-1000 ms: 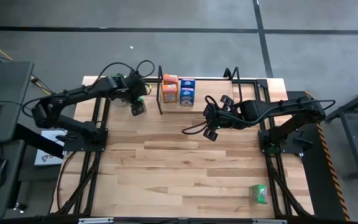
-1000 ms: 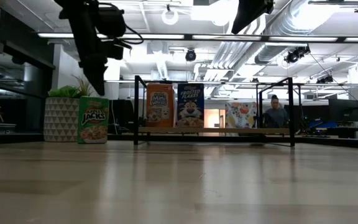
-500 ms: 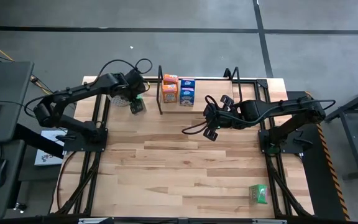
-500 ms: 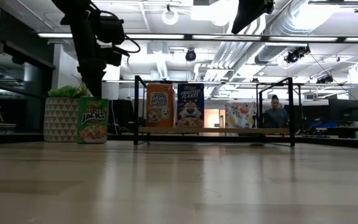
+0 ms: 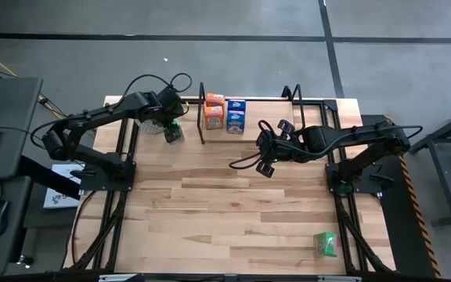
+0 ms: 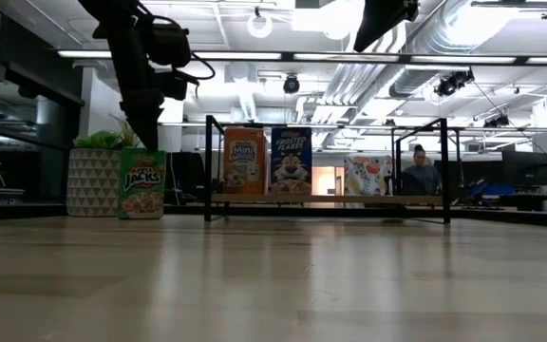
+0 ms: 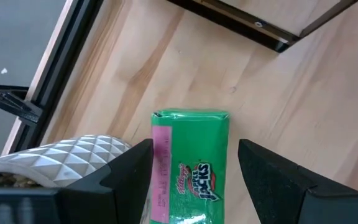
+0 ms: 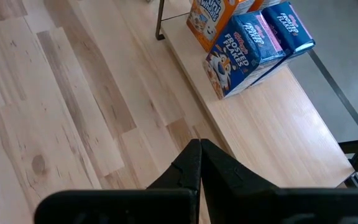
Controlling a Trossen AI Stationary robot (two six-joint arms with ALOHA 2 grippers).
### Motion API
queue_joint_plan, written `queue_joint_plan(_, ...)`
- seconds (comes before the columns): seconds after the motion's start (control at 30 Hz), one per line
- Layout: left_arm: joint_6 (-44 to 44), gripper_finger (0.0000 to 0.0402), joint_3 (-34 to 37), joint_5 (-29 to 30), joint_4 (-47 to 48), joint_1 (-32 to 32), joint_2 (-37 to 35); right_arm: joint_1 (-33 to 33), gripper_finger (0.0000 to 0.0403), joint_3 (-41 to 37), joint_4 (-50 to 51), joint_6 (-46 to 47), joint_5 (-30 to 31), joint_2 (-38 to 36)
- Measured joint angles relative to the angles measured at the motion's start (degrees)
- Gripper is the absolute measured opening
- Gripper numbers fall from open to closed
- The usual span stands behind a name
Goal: Stack cereal on shelf
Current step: Put the top green cereal box on the shelf
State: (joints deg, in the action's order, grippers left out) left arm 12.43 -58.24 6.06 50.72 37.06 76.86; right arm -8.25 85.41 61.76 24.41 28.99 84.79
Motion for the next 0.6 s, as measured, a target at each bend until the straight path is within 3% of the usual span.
queue_joint_plan(0.47, 3.16, 0.0229, -0.03, 2.0, 0.57, 0.0, 0.0, 0.0, 0.0, 0.0, 0.0, 0.12, 0.0, 0.0)
queue_joint_plan(0.6, 3.37, 0.0257, -0.04, 2.22, 0.61, 0.0, 0.0, 0.0, 0.0, 0.0, 0.0, 0.01, 0.0, 0.0)
